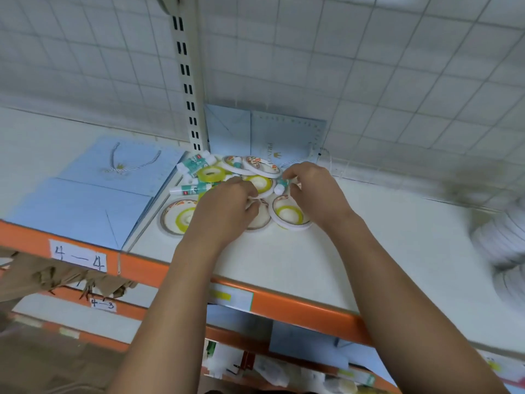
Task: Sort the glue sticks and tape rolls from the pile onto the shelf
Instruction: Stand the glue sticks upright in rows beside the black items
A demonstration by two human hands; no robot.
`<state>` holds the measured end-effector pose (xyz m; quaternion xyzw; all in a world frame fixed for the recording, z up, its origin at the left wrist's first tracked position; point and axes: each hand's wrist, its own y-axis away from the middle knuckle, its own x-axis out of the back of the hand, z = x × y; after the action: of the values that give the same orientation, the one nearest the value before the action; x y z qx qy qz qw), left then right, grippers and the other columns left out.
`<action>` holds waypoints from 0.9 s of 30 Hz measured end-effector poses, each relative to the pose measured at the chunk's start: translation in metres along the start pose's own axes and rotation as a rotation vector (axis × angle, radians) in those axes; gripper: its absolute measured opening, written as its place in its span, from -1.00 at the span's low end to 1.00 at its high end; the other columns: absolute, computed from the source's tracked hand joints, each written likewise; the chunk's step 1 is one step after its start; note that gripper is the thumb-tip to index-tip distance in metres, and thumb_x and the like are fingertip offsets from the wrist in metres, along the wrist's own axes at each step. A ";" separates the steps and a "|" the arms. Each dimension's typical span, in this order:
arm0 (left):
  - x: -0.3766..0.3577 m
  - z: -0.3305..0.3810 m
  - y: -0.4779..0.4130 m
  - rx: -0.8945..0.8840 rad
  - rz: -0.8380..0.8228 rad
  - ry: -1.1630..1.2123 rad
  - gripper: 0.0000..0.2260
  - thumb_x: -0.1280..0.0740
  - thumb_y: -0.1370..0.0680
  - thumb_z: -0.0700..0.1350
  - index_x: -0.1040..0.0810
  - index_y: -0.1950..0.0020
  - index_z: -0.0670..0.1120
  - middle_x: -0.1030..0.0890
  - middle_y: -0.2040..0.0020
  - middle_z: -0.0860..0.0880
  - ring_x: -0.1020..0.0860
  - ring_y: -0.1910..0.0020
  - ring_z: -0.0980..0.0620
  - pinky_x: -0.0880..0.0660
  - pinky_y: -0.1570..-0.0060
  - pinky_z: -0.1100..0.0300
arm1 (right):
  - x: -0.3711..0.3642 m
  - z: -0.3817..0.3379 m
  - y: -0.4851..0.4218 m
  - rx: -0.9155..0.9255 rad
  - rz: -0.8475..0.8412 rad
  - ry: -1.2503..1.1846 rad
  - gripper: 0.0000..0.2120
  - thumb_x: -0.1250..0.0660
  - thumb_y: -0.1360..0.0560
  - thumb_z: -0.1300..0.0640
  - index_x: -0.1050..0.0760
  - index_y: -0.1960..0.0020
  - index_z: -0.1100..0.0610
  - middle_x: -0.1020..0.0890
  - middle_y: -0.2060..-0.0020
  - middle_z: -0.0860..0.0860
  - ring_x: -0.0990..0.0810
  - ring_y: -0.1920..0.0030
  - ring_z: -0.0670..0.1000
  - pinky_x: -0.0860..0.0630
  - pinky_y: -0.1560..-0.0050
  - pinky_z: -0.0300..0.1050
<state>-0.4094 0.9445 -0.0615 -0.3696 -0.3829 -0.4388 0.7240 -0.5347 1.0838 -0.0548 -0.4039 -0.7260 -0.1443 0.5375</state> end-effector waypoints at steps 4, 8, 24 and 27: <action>0.004 -0.011 -0.010 0.024 0.019 -0.015 -0.77 -0.32 -0.54 -0.06 -0.60 -0.17 -0.03 -0.58 -0.17 -0.03 -0.53 -0.13 -0.08 -0.48 0.01 0.06 | -0.009 0.003 -0.013 0.032 -0.043 0.039 -0.59 -0.23 -0.46 0.41 -0.59 -0.17 0.06 -0.58 -0.16 0.08 -0.49 -0.18 0.14 -0.48 -0.12 0.07; 0.005 -0.022 -0.013 0.051 0.030 -0.020 -0.81 -0.31 -0.54 -0.08 -0.61 -0.13 -0.04 -0.59 -0.14 -0.04 -0.52 -0.11 -0.09 -0.50 -0.02 -0.01 | -0.018 0.003 -0.019 0.102 -0.154 0.122 -0.58 -0.27 -0.51 0.36 -0.60 -0.22 -0.04 -0.53 -0.19 0.08 -0.46 -0.17 0.16 -0.44 -0.14 0.07; 0.015 -0.073 -0.006 0.217 0.022 -0.177 -0.67 -0.28 -0.54 -0.11 -0.53 -0.30 -0.09 -0.49 -0.24 -0.14 -0.42 -0.16 -0.22 -0.42 -0.10 -0.05 | -0.030 -0.065 -0.013 0.311 -0.221 -0.122 -0.69 -0.28 -0.59 0.13 -0.51 -0.32 0.01 -0.45 -0.03 0.06 -0.46 -0.03 0.02 -0.35 0.01 -0.14; 0.013 -0.072 -0.006 0.241 0.023 -0.208 -0.66 -0.27 -0.55 -0.07 -0.50 -0.32 -0.08 -0.48 -0.24 -0.15 -0.38 -0.19 -0.22 -0.37 -0.12 -0.05 | -0.033 -0.069 -0.011 0.275 -0.250 -0.088 -0.66 -0.22 -0.62 0.12 -0.46 -0.38 -0.03 -0.44 -0.10 0.10 -0.49 -0.09 0.07 -0.40 -0.07 -0.07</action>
<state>-0.3944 0.8751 -0.0797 -0.3279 -0.5014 -0.3410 0.7245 -0.4941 1.0177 -0.0560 -0.2394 -0.8064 -0.0917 0.5329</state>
